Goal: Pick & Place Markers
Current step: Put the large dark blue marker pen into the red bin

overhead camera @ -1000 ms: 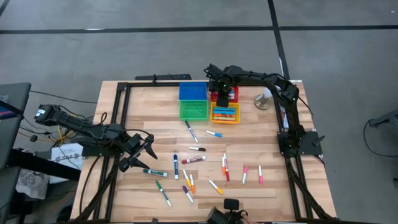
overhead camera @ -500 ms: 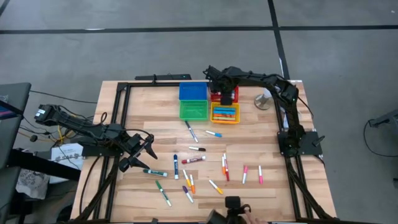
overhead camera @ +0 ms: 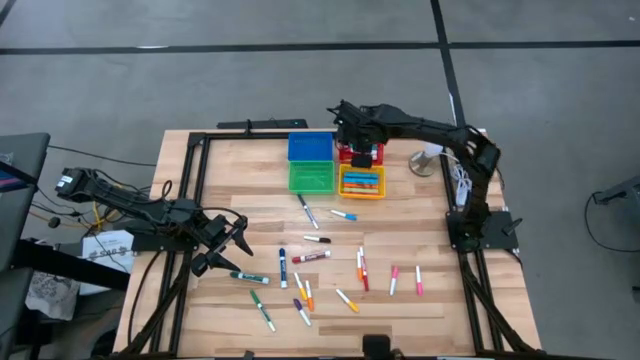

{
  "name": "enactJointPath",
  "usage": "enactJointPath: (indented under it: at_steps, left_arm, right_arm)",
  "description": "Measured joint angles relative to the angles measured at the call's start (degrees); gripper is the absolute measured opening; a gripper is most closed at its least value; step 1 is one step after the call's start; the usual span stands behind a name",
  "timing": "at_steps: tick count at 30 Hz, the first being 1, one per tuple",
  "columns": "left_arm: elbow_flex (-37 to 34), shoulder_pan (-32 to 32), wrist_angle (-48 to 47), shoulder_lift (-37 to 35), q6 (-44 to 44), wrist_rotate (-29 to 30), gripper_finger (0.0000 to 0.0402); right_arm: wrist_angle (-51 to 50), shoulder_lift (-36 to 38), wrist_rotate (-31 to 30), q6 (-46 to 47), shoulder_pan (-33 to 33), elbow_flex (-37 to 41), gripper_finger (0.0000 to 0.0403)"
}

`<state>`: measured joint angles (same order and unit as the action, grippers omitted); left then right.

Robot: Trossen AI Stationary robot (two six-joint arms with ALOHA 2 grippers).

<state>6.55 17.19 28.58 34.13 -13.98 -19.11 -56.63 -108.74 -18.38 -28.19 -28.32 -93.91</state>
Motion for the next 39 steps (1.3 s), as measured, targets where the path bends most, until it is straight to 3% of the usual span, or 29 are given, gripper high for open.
enactJointPath:
  at_steps: [7,14,22,32,39]
  left_arm:
    - [0.0,0.01,0.05,0.0,0.0,-0.02,0.0242]
    - [-0.02,0.02,1.15,0.0,-0.01,-0.02,0.0242]
    - [-0.02,0.01,4.54,0.0,-0.02,-0.02,0.0242]
    - [-0.02,0.0,6.85,-0.01,-0.02,-0.02,0.0242]
    - [-0.02,0.0,9.29,0.0,-0.02,-0.02,0.0242]
  right_arm:
    - [-0.96,8.95,8.2,9.24,7.28,0.0,0.01]
    - [-1.86,14.57,8.46,19.58,17.19,0.0,0.01]
    - [-6.88,15.79,7.73,33.21,26.16,0.05,0.01]
    - [-4.32,21.68,-7.2,47.45,35.06,9.76,0.01]
    - [0.6,31.04,-7.29,49.56,37.97,17.01,0.01]
